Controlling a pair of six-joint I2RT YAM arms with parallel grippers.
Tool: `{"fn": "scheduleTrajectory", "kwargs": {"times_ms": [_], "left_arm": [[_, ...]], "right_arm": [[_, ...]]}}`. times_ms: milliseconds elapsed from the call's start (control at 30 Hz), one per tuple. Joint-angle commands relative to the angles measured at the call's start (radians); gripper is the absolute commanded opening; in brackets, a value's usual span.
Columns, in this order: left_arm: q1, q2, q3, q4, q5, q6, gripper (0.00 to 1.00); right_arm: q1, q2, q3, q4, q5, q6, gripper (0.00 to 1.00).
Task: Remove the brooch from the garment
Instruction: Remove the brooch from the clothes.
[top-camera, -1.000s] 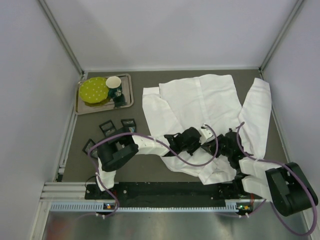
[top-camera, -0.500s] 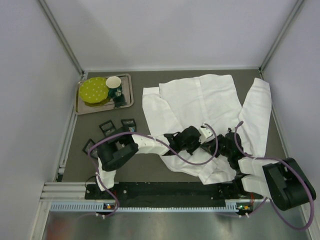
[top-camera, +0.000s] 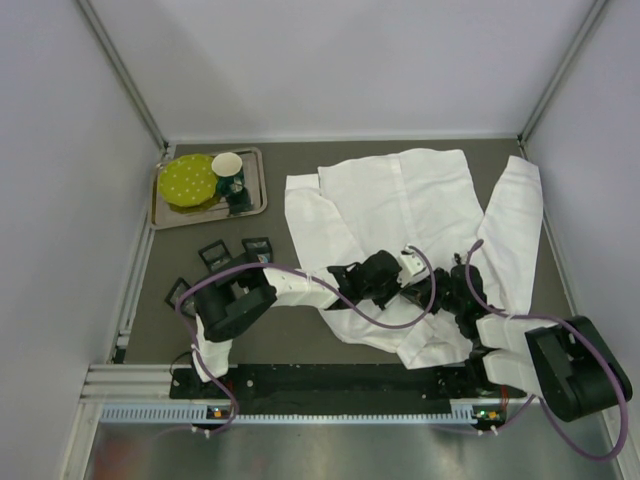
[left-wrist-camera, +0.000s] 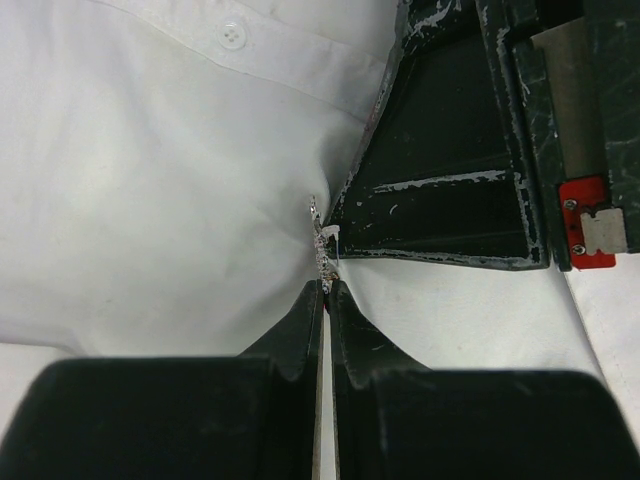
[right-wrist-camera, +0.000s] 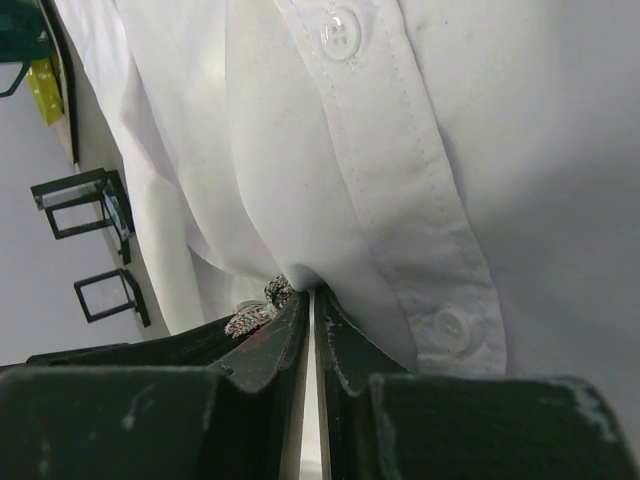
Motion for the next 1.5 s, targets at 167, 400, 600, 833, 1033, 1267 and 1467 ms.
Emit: {"fn": "scheduleTrajectory", "kwargs": {"times_ms": [167,400,600,833,1033,1267,1467], "left_arm": [[-0.02,0.062,-0.004,-0.089,0.123,-0.026,0.0],[-0.018,0.067,0.004,-0.093,0.131,-0.026,0.0],[-0.018,0.071,0.002,-0.095,0.139,-0.028,0.0],[-0.018,0.07,0.011,-0.112,0.146,-0.026,0.0],[-0.018,0.068,0.011,-0.113,0.148,-0.031,0.0],[-0.018,0.071,0.013,-0.113,0.157,-0.037,0.0],[-0.013,0.087,0.03,-0.146,0.183,-0.039,0.0]], "right_arm": [[-0.005,-0.079,0.078,0.055,-0.029,-0.013,0.08],[-0.003,-0.006,0.072,0.138,-0.078,0.013,0.07],[-0.003,0.005,0.061,0.203,-0.105,0.022,0.07],[-0.003,-0.042,0.053,0.173,-0.082,-0.001,0.07],[-0.003,-0.052,0.058,0.172,-0.073,0.019,0.07],[-0.003,-0.062,0.056,0.195,-0.102,0.042,0.07],[-0.003,-0.026,0.052,0.26,-0.131,-0.017,0.07]]}}
